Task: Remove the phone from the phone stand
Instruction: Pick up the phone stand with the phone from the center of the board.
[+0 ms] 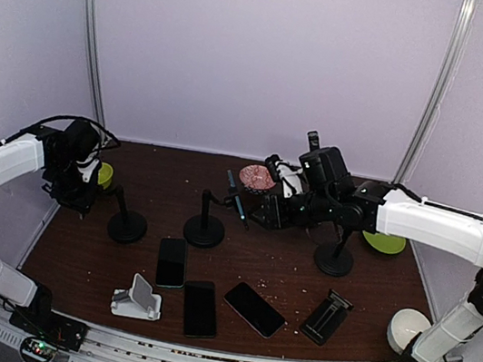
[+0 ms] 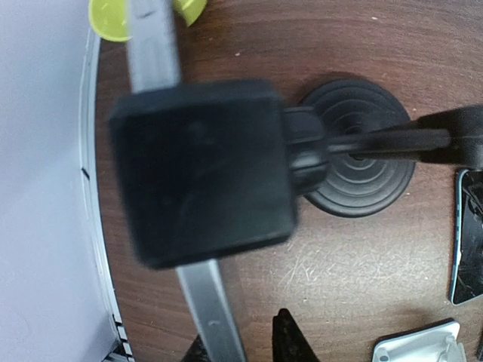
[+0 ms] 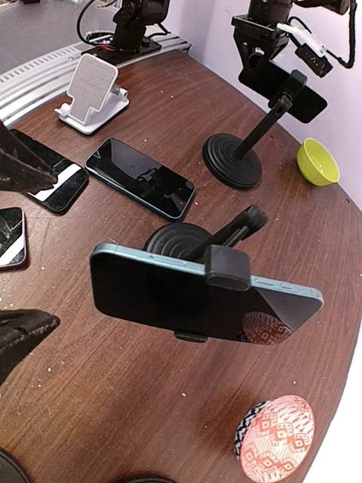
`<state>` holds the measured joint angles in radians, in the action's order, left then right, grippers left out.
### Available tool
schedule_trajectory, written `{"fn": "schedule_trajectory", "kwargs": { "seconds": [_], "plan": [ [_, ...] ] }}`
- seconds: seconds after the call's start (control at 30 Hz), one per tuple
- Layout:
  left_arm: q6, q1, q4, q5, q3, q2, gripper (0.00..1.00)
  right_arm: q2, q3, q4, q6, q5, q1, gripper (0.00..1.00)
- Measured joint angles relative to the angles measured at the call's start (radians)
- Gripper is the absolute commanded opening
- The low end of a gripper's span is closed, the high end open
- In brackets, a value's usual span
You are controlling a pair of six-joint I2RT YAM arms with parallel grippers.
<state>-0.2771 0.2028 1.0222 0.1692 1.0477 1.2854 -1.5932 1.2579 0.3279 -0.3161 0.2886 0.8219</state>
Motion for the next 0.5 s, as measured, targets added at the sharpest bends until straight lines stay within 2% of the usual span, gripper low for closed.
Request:
{"fn": "schedule_trajectory", "kwargs": {
  "seconds": [0.27, 0.5],
  "plan": [
    [0.031, 0.004, -0.056, -0.031, -0.006, 0.000, 0.07, -0.013, 0.103, 0.042, 0.064, 0.007, 0.000, 0.55],
    [0.063, 0.070, -0.087, -0.045, 0.004, 0.023, 0.06, -0.018, 0.200, 0.076, 0.177, 0.056, 0.005, 0.55]
  ]
}}
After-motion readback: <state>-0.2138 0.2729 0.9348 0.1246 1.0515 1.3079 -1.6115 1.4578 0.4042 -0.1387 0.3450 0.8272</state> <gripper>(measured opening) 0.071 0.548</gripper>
